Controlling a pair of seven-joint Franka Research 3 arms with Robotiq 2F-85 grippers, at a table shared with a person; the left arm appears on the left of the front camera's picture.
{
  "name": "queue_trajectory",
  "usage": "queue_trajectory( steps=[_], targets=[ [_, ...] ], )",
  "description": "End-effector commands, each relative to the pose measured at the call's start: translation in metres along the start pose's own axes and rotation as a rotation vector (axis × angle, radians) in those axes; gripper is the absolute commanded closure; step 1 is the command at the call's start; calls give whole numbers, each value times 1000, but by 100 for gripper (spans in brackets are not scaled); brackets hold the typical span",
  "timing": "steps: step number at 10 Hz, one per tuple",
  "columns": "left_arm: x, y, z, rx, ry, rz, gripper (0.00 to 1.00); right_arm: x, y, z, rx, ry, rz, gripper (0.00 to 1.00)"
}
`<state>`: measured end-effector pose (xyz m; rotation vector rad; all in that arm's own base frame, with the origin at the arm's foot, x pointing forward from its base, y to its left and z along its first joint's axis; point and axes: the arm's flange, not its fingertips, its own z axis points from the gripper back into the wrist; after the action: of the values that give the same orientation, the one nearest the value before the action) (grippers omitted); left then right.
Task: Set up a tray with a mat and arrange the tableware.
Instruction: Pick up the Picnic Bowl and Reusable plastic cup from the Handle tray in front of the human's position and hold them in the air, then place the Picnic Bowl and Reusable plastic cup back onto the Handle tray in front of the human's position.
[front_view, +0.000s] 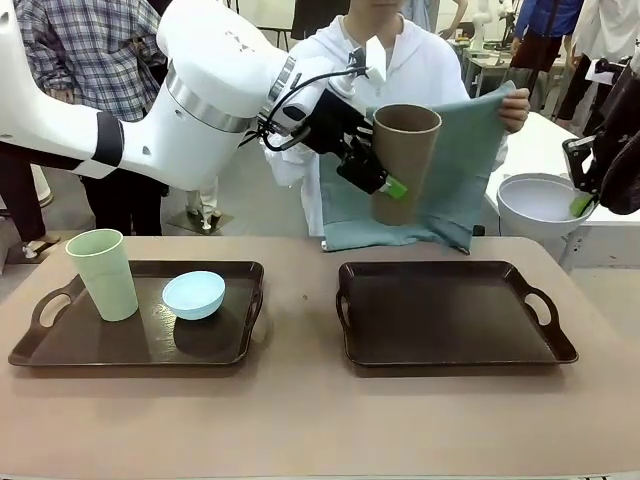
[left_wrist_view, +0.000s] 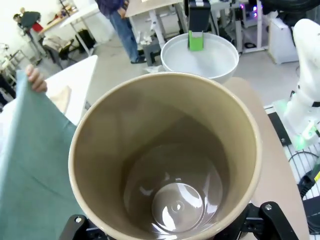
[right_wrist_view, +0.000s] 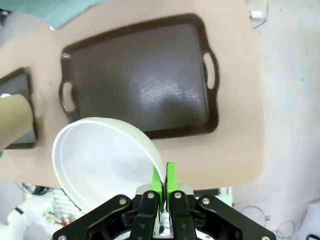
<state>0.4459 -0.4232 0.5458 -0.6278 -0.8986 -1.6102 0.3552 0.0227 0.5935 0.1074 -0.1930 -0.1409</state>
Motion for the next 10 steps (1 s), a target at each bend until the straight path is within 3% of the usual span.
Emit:
queue_trajectory(
  steps=[1, 10],
  targets=[
    [-14, 5, -11, -35, -5, 5, 72, 9, 0, -21, -4, 26, 7, 100],
    [-14, 5, -11, -35, -5, 5, 72, 9, 0, -21, -4, 26, 7, 100]
  ],
)
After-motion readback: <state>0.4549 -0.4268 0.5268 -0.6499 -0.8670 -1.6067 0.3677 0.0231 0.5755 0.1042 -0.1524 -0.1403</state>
